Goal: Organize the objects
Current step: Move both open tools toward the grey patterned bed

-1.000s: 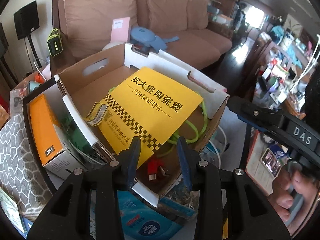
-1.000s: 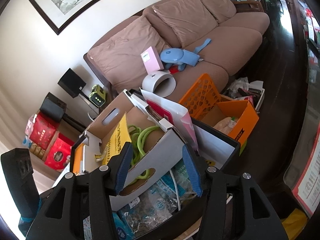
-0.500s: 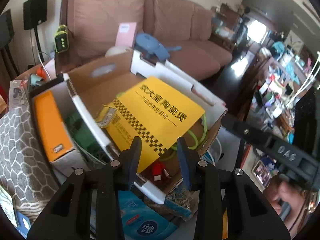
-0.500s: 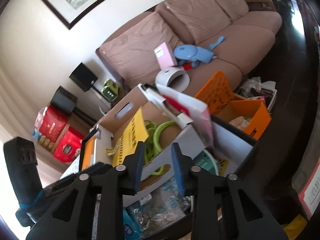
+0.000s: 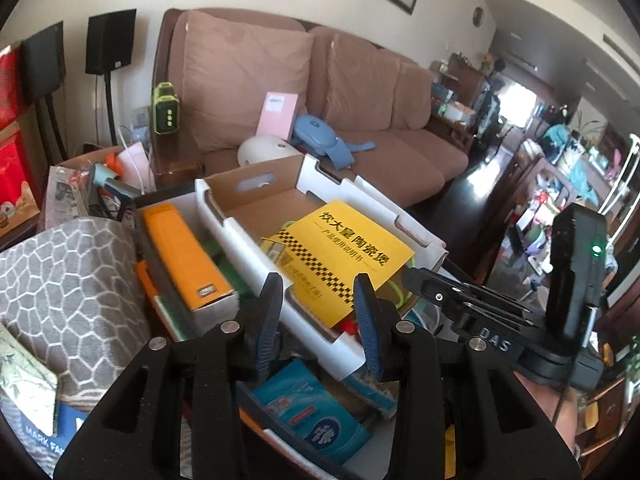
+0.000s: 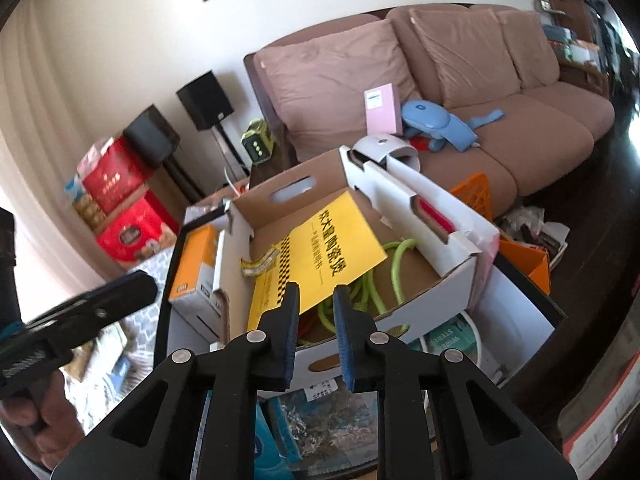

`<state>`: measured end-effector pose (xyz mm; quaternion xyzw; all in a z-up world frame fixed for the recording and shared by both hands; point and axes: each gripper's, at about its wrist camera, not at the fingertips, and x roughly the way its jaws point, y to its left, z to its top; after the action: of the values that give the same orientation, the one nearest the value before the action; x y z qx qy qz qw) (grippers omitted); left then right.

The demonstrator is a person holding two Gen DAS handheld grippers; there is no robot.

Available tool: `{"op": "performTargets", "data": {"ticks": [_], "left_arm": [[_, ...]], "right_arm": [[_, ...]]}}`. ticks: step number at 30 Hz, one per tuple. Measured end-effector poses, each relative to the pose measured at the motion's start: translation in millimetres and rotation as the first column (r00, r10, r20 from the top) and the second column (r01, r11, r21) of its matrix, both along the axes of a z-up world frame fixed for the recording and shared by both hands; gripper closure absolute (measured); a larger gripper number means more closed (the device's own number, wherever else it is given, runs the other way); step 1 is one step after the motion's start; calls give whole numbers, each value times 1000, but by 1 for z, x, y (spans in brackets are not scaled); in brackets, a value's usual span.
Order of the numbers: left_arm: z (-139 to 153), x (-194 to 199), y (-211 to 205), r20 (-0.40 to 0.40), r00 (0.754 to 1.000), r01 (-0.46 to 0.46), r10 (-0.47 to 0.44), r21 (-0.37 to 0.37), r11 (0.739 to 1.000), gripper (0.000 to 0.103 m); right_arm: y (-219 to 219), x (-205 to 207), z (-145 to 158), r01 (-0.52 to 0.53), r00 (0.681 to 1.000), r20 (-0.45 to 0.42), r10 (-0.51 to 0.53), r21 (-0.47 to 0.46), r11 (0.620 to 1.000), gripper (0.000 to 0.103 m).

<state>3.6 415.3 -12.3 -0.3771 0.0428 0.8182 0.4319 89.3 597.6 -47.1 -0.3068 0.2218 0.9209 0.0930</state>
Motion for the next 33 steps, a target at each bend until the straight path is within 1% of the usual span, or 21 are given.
{"op": "performTargets", "data": {"ticks": [2, 4, 5, 8, 10, 12, 14, 18, 19, 24, 26, 30, 33], "left_arm": [[0, 3, -8, -23, 1000, -10, 10, -10, 1000, 70], [-1, 6, -18, -47, 999, -28, 27, -23, 999, 70], [-2, 7, -23, -55, 998, -42, 41, -22, 999, 70], [-7, 8, -42, -77, 991, -108, 107, -18, 994, 70], [-9, 5, -49, -78, 988, -135, 133, -24, 991, 70], [-9, 2, -50, -73, 988, -139, 137, -26, 990, 70], [-7, 4, -51, -79, 987, -139, 137, -19, 990, 70], [-5, 9, -53, -96, 987, -135, 132, -16, 991, 70], [-6, 10, -53, -94, 987, -133, 131, -16, 991, 70], [-10, 13, -52, -82, 988, -130, 128, -20, 991, 70], [-9, 13, -51, -80, 989, -130, 128, -18, 991, 70], [-6, 15, -52, -87, 988, -131, 130, -11, 991, 70], [-4, 16, -52, -89, 988, -130, 129, -9, 991, 70]], "right_arm": [[-5, -3, -1, 13, 999, 29, -14, 57, 998, 87], [-13, -6, 1, 36, 997, 61, -46, 158, 987, 88], [-16, -6, 1, 30, 997, 70, -44, 190, 981, 89], [-18, -8, -1, 16, 996, 79, -32, 198, 980, 90], [-21, -12, -3, 14, 995, 98, -36, 220, 975, 90], [-28, -17, -7, 3, 991, 126, -37, 257, 966, 90], [-32, -21, -10, -5, 989, 141, -35, 274, 962, 90], [-32, -22, -12, -2, 989, 144, -41, 284, 959, 91], [-32, -22, -12, -1, 989, 144, -42, 284, 959, 92], [-35, -24, -12, -2, 987, 151, -47, 312, 950, 91], [-35, -23, -9, 0, 989, 141, -47, 315, 949, 91], [-34, -16, -1, 7, 996, 87, -34, 292, 957, 91], [-37, -17, -1, -8, 996, 86, -17, 284, 959, 91]]}}
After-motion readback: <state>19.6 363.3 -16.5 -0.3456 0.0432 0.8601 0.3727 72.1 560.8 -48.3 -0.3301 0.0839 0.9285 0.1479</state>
